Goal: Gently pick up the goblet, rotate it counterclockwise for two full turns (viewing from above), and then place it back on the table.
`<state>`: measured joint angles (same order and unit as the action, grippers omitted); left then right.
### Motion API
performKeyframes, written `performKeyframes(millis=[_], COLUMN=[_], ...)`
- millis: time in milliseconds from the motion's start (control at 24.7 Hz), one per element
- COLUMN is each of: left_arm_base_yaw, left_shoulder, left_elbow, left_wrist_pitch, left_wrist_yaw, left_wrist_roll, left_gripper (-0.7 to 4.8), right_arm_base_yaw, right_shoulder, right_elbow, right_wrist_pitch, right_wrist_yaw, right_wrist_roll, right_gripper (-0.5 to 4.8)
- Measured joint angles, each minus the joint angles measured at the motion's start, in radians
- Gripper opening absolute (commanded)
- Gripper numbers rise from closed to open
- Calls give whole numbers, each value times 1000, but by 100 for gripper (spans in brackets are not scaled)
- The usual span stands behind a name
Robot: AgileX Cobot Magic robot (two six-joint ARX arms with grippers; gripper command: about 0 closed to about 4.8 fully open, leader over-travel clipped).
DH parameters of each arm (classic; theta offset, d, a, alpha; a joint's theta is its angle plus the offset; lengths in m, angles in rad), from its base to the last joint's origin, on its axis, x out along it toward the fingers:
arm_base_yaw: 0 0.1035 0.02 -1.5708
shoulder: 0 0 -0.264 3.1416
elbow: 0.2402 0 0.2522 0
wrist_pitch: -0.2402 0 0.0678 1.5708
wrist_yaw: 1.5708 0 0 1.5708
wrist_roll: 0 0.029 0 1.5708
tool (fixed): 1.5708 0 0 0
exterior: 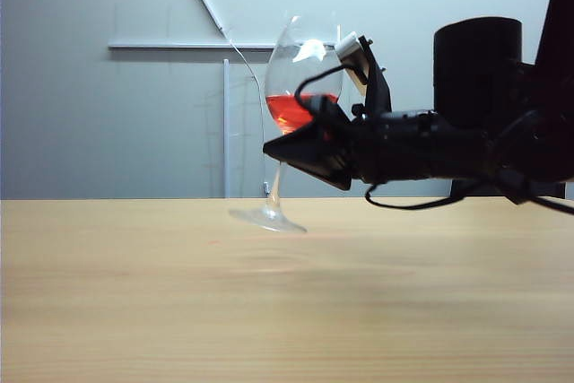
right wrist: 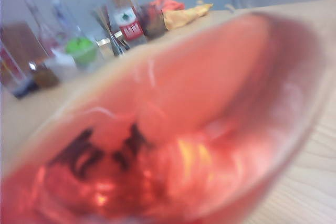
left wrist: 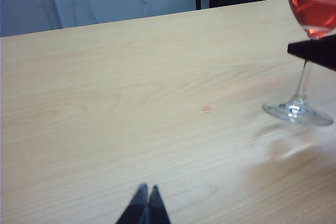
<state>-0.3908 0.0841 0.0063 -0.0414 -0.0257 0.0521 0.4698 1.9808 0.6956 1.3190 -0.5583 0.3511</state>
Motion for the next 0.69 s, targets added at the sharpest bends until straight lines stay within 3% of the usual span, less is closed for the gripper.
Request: performKeyframes(millis=[81, 243, 405, 689], left_arm_base_yaw=[0, 0, 0, 0], left_shoulder=[-8, -45, -62, -63], left_elbow=[0, 0, 0, 0], left_wrist_pitch=[0, 0, 2, 0], left_wrist_yaw=[0, 0, 0, 0], left_wrist_roll=[0, 0, 0, 0], left_gripper=[-5, -5, -5, -5], right_arm_base_yaw=[0, 0, 0, 0], right_shoulder=[-10, -95, -220, -273], right_elbow=[14, 18, 19, 20], right_wrist_pitch=[-4, -107, -319, -467], right_wrist_yaw=[1, 14, 59, 78], right_wrist_roll=[99, 161, 93, 60], right_gripper=[-5, -5, -5, -5])
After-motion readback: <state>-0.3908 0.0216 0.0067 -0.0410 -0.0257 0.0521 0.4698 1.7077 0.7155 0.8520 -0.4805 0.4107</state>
